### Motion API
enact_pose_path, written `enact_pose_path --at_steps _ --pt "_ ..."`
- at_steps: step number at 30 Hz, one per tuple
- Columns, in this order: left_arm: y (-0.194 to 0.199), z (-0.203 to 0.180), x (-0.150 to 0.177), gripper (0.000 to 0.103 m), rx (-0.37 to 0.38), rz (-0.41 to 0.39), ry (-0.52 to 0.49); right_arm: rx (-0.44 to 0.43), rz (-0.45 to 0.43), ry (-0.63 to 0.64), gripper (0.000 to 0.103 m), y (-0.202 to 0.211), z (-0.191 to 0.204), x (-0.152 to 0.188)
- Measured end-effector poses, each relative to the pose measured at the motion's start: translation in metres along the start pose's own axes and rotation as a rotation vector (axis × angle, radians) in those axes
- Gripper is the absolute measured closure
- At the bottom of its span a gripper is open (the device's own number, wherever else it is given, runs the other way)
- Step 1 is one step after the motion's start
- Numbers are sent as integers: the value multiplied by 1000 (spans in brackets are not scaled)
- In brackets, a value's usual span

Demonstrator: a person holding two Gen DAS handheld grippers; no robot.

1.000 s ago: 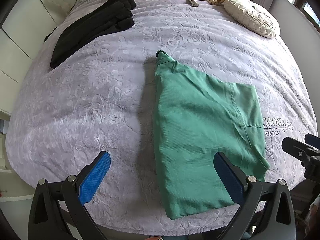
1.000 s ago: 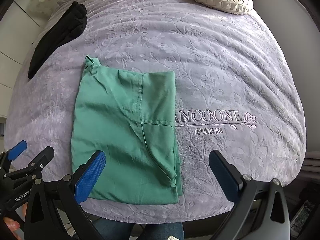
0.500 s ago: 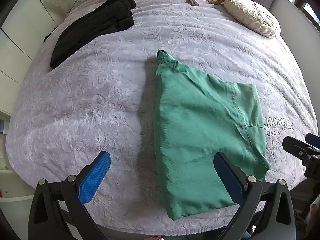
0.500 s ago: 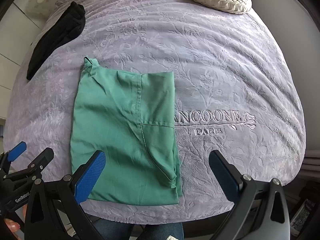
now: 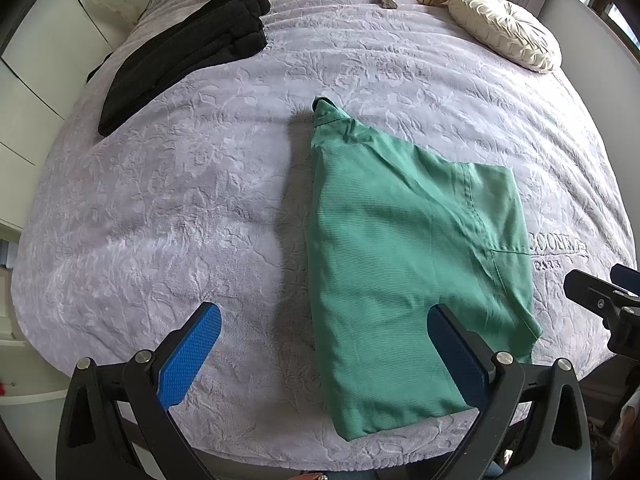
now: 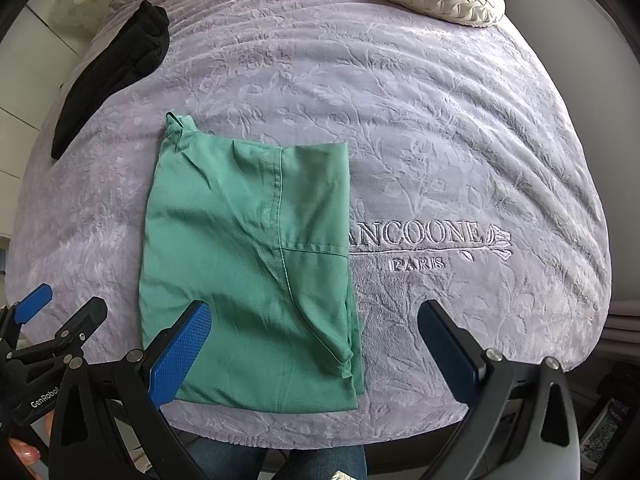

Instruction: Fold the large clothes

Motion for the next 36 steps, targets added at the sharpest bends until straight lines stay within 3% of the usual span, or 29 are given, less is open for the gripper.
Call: enact_pose_path --at_steps 36 --pt "-3 2 -1 0 -7 13 -13 5 5 3 0 -3 0 1"
Point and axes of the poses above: each gripper's, at about its wrist camera, not at the fingertips, and y roughly against the way its jaws point, z to its left, x to its underside, the point moved 1 cm from there along -y, roughly the way its jaws point, and after that the axes turned 7 degrees about -y, right-handed, at the moved point
